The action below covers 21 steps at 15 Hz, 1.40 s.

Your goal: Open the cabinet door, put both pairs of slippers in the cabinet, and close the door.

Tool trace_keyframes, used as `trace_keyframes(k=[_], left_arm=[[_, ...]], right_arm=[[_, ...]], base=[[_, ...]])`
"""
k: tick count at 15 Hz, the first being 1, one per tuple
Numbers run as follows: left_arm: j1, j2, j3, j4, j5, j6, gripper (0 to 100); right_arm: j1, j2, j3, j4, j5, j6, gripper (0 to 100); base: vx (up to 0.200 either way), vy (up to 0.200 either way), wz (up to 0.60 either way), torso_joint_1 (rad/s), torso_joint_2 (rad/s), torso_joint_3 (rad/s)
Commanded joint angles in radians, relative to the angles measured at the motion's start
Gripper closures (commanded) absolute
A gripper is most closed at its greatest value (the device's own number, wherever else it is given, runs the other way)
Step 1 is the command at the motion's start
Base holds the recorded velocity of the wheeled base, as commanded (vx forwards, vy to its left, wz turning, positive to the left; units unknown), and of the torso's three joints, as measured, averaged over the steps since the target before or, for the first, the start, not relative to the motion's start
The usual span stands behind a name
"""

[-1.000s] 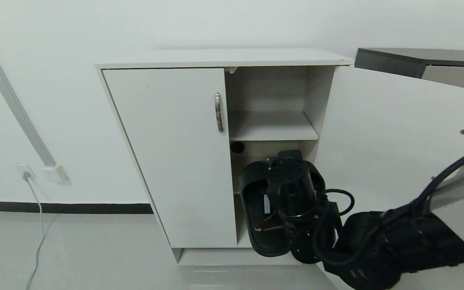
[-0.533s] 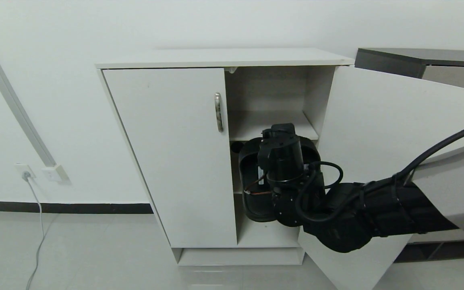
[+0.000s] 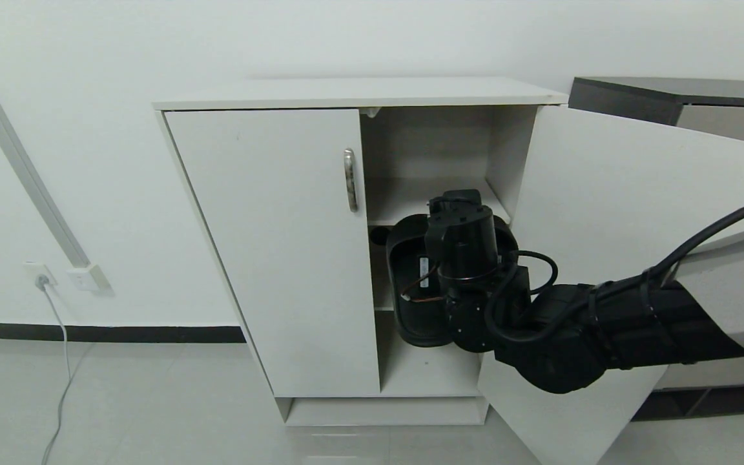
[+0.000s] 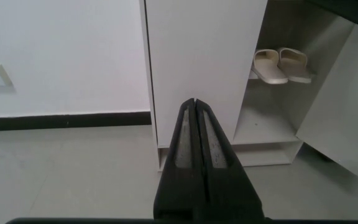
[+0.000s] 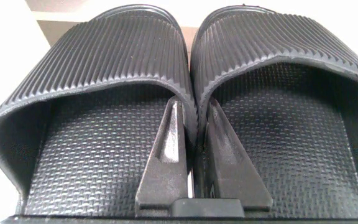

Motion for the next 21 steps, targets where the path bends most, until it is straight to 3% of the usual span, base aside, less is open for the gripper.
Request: trace_keyframes(k=[1, 14, 21], left_arm=[[-0.002, 0.0, 0.0, 0.0, 0.0, 0.0, 100], [0.0, 0.0, 0.0, 0.0, 0.0, 0.002, 100], [0.0, 0.0, 0.0, 0.0, 0.0, 0.0, 100]], right_arm=[[0.0, -0.012, 0.008, -0.001, 0.001, 0.0, 100], [0.007, -0.046, 0.047, -0.001, 0.021, 0.0, 100], [-0.015, -0.024, -0.015, 0.045, 0.051, 0.0, 100]], base=[[0.0, 0.0, 0.0, 0.0, 0.0, 0.0], [0.2, 0.0, 0.0, 0.002, 0.0, 0.003], [0.0, 0.0, 0.0, 0.0, 0.0, 0.0]])
